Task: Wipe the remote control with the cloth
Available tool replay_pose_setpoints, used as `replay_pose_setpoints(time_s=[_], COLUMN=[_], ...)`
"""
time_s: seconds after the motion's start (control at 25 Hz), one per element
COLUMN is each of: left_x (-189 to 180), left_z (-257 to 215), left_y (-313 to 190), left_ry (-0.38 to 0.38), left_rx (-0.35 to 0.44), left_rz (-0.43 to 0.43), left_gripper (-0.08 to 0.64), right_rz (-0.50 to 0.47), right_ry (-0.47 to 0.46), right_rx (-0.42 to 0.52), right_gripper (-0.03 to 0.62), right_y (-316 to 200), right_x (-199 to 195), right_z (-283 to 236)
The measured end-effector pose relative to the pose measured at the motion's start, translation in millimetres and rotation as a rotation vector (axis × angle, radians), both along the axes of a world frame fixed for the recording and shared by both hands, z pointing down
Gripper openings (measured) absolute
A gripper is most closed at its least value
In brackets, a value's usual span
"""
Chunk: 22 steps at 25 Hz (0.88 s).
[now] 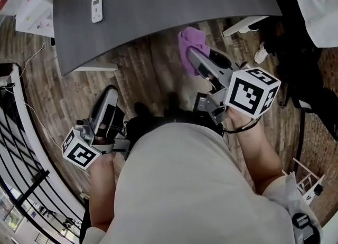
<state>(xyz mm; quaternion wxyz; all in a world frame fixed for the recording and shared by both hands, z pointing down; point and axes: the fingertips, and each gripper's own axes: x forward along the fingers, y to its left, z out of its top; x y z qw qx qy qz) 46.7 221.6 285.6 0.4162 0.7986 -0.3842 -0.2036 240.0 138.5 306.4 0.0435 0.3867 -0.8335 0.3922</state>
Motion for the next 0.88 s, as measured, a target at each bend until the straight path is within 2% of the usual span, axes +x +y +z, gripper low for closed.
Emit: replay_pose_setpoints(time_s=[0.2,0.32,0.44,0.56,0.88], left_x=[0,-18,-42,-56,-66], left_z=[-18,-29,-34,-40,-40], left_y=[9,20,34,45,58], left_ry=[0.005,0.02,0.067,0.11,0.151], left_rx=[0.048,0.077,0.089,0.095,0.11], left_rz=[0.033,0.037,0.024,0.02,0.048], left_gripper=[0.048,0.046,0.043,0.043,0.043], right_rz=[-0.014,-0.003,0.013,0.032,0.04], right_ry=[0.085,0.103,0.094,0.088,0.097], right_rx=[0.126,0.189,0.232,0.242,0.252], right_gripper=[0.1,0.098,0.098,0.097,0.097], right_y=[18,25,31,37,53], right_x=[-5,-21,-41,-49,-63], right_z=[-26,-42,-57,-66,-69])
